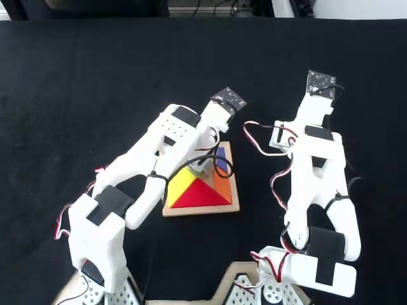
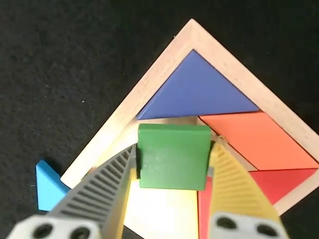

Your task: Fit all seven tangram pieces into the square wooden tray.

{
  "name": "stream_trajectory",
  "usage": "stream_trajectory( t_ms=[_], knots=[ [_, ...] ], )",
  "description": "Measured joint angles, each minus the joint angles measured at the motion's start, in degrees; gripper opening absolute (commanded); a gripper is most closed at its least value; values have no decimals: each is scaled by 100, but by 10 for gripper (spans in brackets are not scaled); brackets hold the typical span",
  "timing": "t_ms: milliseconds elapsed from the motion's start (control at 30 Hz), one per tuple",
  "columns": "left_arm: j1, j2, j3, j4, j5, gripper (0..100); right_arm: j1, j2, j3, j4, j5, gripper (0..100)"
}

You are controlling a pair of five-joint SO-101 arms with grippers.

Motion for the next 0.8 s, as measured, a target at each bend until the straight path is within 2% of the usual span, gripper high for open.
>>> stream_trajectory(
  t_ms=[333,533,800],
  knots=[
    [0,0,0,0,0,259,0,0,0,0,0,11],
    [0,0,0,299,-281,259,0,0,0,0,26,11],
    [-141,0,-149,202,-325,256,0,0,0,0,44,11]
  ],
)
